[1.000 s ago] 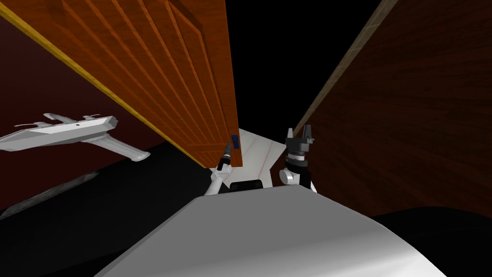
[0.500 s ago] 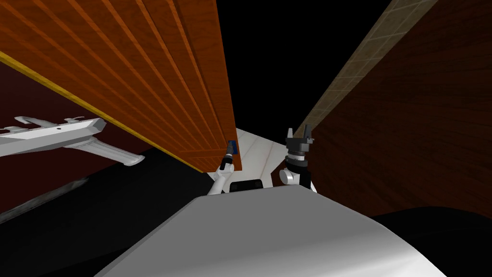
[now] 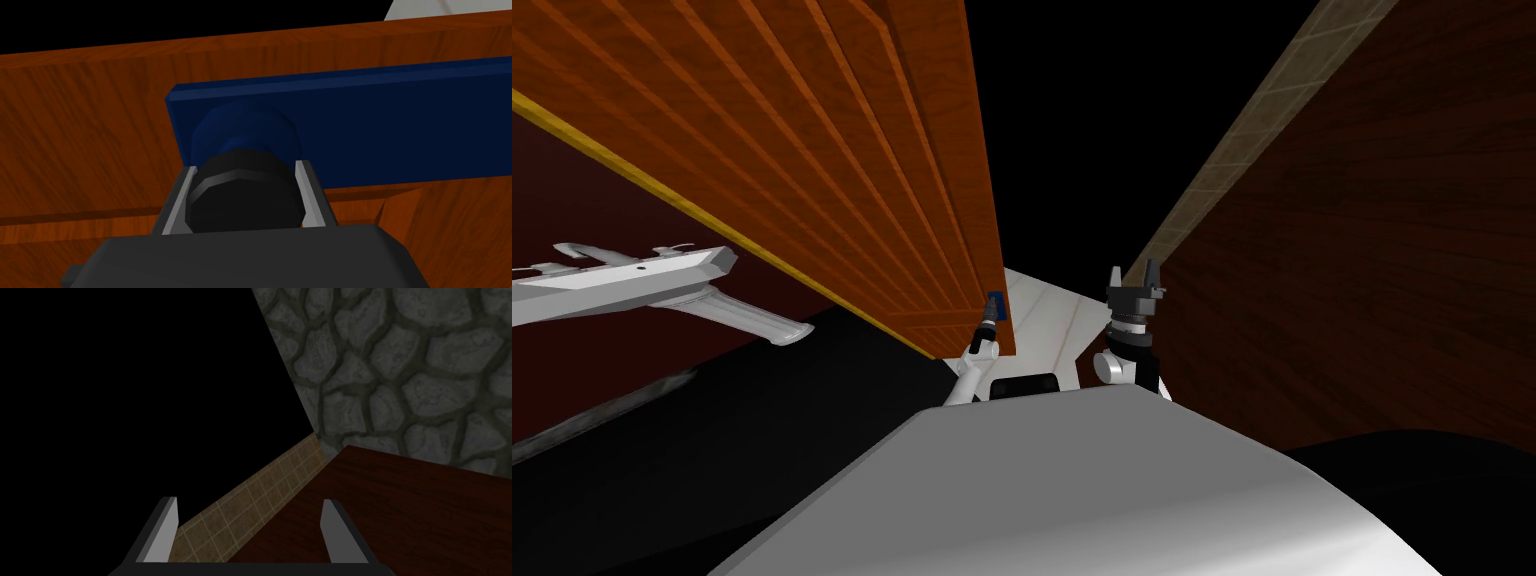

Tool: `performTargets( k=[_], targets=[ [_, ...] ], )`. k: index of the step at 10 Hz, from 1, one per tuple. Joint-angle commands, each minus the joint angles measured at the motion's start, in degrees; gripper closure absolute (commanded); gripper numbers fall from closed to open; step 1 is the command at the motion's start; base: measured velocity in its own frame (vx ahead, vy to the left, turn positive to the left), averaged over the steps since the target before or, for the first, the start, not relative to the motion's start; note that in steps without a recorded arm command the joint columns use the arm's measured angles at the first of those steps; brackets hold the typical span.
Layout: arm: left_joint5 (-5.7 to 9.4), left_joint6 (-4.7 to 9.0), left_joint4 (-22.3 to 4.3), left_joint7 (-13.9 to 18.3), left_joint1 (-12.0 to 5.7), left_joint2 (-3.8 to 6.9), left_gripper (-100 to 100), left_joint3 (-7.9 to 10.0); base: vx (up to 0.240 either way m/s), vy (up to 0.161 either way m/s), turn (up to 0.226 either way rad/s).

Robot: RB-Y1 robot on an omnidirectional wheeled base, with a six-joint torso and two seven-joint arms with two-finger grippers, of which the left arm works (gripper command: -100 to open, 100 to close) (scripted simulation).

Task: Push the door open

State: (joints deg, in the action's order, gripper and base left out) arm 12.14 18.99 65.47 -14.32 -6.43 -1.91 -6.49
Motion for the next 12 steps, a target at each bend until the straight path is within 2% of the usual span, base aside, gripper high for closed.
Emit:
performTargets(
  k=[1,2,4,5,6,7,9,12],
  targets=[
    [0.02,0.1,0.1,0.0,-0.08,0.02,100,0.05,0.0,0.0,0.0],
    [0.69,0.51,-1.6,-0.4,-1.24,0.9,100,0.22,0.049,0.005,0.068],
    [1.76,1.3,-4.1,-0.9,-3.22,1.91,100,0.58,0.107,0.017,0.109],
    [1.99,1.47,-4.7,-1.0,-3.64,2.06,100,0.65,0.106,0.024,0.09],
    [2.69,1.99,-6.3,-1.4,-4.92,2.47,100,0.88,0.123,0.033,0.194],
    [4.03,1.37,-4.5,-2.6,-3.72,2.76,-100,-1.15,0.043,0.026,0.154],
    [6.57,1.54,-3.7,-4.9,-3.12,3.37,-100,-3.52,-0.053,0.013,0.119],
    [11.69,1.88,-2.2,-9.4,-1.9,3.97,-100,-8.32,-0.071,0.007,0.176]
  ],
)
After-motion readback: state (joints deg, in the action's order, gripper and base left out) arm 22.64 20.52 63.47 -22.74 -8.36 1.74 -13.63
